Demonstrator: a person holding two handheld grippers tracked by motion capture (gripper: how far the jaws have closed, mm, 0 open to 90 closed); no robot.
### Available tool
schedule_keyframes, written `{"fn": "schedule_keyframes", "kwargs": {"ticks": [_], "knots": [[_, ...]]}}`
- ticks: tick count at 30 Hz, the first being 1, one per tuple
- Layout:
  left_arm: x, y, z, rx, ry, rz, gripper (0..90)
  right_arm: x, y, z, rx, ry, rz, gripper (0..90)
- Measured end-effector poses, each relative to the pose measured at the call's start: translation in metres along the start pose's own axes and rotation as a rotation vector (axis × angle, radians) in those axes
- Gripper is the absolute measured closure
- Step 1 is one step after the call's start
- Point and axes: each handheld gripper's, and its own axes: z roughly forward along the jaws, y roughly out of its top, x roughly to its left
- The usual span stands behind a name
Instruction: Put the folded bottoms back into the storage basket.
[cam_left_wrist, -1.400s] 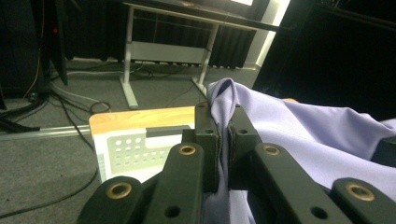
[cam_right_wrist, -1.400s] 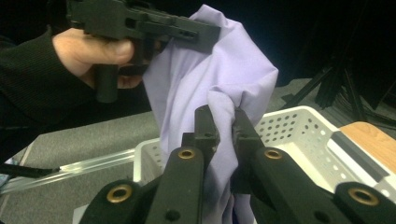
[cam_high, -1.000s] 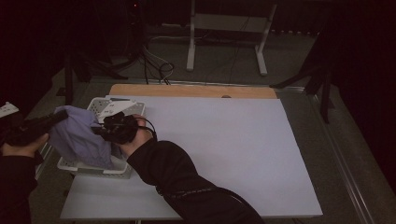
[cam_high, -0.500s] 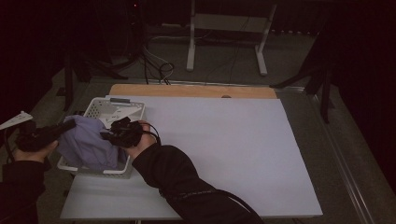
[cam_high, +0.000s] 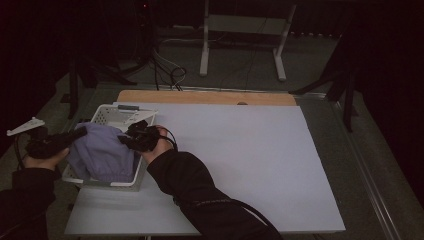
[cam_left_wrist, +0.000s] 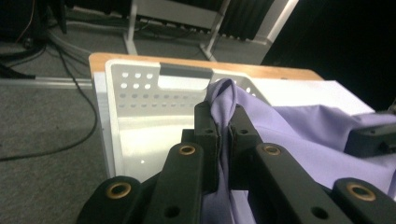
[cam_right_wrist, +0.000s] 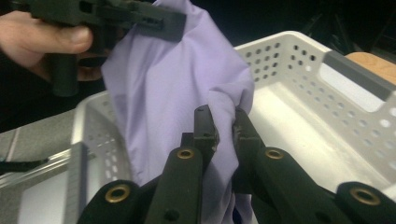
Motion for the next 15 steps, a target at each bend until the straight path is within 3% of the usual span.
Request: {"fn": "schedule_keyframes", "kwargs": {"ticks": [15], "knots": [[-0.003, 0.013, 0.030, 0.107, 0.083, 0.053, 84.8, -0.028, -0.007, 0.012, 0.024, -0.073, 0.037, 83.3]]}}
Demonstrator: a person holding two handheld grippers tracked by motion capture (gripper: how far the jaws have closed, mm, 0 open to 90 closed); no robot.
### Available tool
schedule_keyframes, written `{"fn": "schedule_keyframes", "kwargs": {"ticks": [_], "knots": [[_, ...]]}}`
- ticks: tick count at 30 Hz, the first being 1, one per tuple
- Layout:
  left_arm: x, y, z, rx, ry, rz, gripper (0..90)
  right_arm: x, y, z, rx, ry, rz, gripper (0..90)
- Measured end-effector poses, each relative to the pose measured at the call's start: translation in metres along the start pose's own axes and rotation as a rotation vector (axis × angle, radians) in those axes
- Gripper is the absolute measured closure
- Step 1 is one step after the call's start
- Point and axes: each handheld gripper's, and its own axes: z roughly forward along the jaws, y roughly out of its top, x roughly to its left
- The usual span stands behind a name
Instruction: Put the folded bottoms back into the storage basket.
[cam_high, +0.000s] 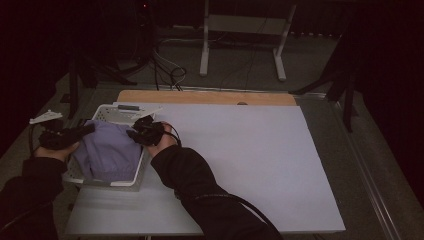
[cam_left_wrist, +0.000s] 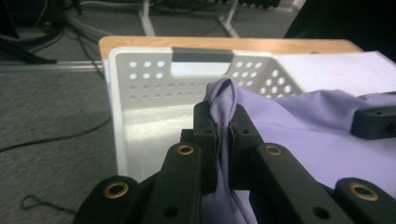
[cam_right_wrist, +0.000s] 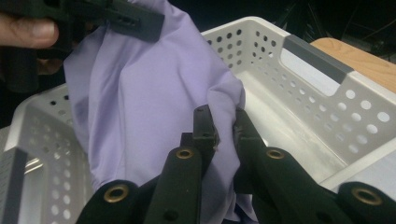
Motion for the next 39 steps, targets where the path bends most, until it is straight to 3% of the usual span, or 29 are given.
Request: {"fn": "schedule_keyframes", "kwargs": {"ticks": [10, 17, 19, 21, 26, 27, 28, 31, 34, 39], "knots": [[0.001, 0.009, 0.021, 0.074, 0.046, 0.015, 83.6, -0.017, -0.002, 0.012, 0.008, -0.059, 0.028, 82.5], [0.000, 0.012, 0.029, 0.065, 0.037, 0.035, 80.5, -0.026, -0.003, 0.019, 0.028, -0.097, 0.039, 79.0], [-0.001, 0.013, 0.026, 0.044, 0.037, 0.036, 68.4, -0.028, -0.002, 0.017, 0.015, -0.103, 0.038, 67.5], [-0.003, 0.015, 0.022, 0.059, 0.046, -0.002, 46.8, -0.030, 0.000, 0.014, -0.002, -0.100, 0.043, 53.0], [-0.012, 0.016, 0.016, 0.079, 0.046, 0.011, 16.3, -0.031, 0.003, 0.007, -0.027, -0.082, 0.055, 40.1], [-0.021, 0.014, 0.015, 0.085, 0.034, 0.050, 16.3, -0.030, 0.003, 0.005, -0.041, -0.069, 0.058, 36.9], [-0.025, 0.014, 0.015, 0.087, 0.023, 0.064, 12.4, -0.030, 0.004, 0.001, -0.053, -0.045, 0.043, 27.2], [-0.037, 0.011, 0.014, 0.091, 0.004, 0.089, 4.4, -0.029, 0.005, -0.006, -0.065, 0.014, 0.030, 18.9], [-0.047, 0.009, 0.013, 0.087, -0.022, 0.099, 0.2, -0.029, 0.007, -0.014, -0.081, 0.056, 0.022, 15.7], [-0.062, 0.007, 0.010, 0.070, -0.056, 0.122, 0.0, -0.028, 0.010, -0.025, -0.075, 0.082, -0.008, 13.4]]}}
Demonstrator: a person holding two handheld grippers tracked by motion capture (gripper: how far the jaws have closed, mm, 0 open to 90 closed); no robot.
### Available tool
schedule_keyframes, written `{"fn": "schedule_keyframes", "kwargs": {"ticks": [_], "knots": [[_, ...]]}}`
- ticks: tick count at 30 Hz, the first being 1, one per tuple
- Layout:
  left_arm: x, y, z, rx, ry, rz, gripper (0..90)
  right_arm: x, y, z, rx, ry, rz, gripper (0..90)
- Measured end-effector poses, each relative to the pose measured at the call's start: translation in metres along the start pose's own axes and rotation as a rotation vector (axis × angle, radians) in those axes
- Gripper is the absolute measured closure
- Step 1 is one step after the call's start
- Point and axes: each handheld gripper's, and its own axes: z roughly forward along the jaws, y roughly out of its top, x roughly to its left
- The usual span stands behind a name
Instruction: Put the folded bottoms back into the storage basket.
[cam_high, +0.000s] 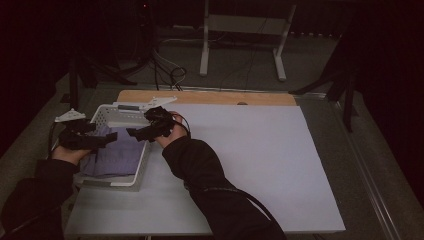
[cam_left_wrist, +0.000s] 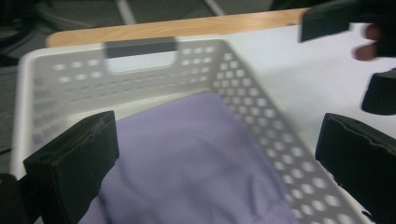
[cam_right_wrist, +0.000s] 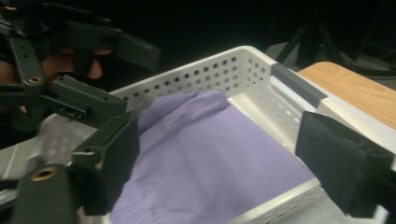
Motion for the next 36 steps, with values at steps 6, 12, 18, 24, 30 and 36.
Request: {"fn": "schedule_keyframes", "kwargs": {"ticks": [6, 12, 18, 24, 30, 36], "knots": [[-0.018, 0.000, 0.003, -0.022, -0.047, 0.028, 0.0, -0.005, -0.001, -0.017, 0.021, 0.025, -0.031, 11.1], [-0.042, 0.004, 0.007, -0.019, -0.094, 0.073, 0.0, -0.013, -0.005, -0.034, 0.002, 0.022, -0.041, 9.9], [-0.066, 0.007, 0.014, -0.014, -0.131, 0.103, 0.0, -0.021, -0.009, -0.053, -0.005, -0.005, -0.062, 9.4], [-0.090, 0.014, 0.020, -0.026, -0.167, 0.139, 0.0, -0.031, -0.014, -0.076, -0.017, -0.032, -0.071, 9.4], [-0.114, 0.021, 0.026, -0.032, -0.215, 0.168, 0.0, -0.040, -0.022, -0.093, -0.009, -0.039, -0.072, 9.4], [-0.131, 0.023, 0.033, -0.021, -0.253, 0.183, 0.0, -0.047, -0.029, -0.107, 0.010, -0.066, -0.075, 9.3]]}}
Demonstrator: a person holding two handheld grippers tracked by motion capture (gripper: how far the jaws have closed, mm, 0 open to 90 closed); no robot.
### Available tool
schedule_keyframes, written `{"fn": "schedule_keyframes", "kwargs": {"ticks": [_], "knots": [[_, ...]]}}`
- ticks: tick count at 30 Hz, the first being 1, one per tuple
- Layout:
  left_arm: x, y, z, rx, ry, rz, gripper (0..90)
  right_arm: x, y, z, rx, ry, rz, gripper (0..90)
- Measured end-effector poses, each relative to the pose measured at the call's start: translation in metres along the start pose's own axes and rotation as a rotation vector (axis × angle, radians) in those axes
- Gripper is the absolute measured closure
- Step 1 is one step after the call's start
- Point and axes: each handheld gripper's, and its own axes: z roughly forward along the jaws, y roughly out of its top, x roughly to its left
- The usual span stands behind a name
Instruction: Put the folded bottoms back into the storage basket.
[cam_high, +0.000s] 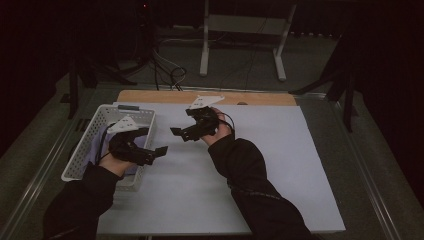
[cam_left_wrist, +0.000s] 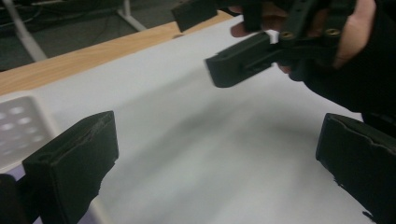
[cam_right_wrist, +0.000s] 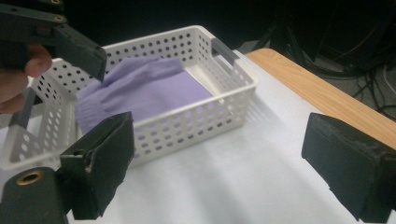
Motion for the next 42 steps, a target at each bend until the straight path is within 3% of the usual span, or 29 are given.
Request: {"fn": "schedule_keyframes", "kwargs": {"ticks": [6, 12, 19, 30, 35, 42], "knots": [[-0.020, 0.004, 0.019, -0.004, -0.072, 0.023, 0.0, -0.006, -0.010, -0.019, 0.022, -0.018, -0.024, 9.2], [-0.035, 0.003, 0.035, 0.028, -0.078, 0.073, 0.0, -0.009, -0.018, -0.032, 0.024, -0.020, -0.021, 9.2], [-0.046, -0.002, 0.050, 0.030, -0.113, 0.088, 0.0, -0.009, -0.035, -0.045, 0.023, -0.017, -0.032, 9.2], [-0.063, -0.018, 0.069, 0.056, -0.157, 0.124, 0.0, -0.003, -0.074, -0.051, 0.067, 0.032, -0.021, 9.2], [-0.068, -0.028, 0.075, 0.059, -0.179, 0.121, 0.0, 0.002, -0.093, -0.052, 0.094, 0.054, -0.009, 9.2], [-0.072, -0.041, 0.080, 0.065, -0.202, 0.146, 0.0, 0.011, -0.115, -0.053, 0.112, 0.082, -0.006, 9.2]]}}
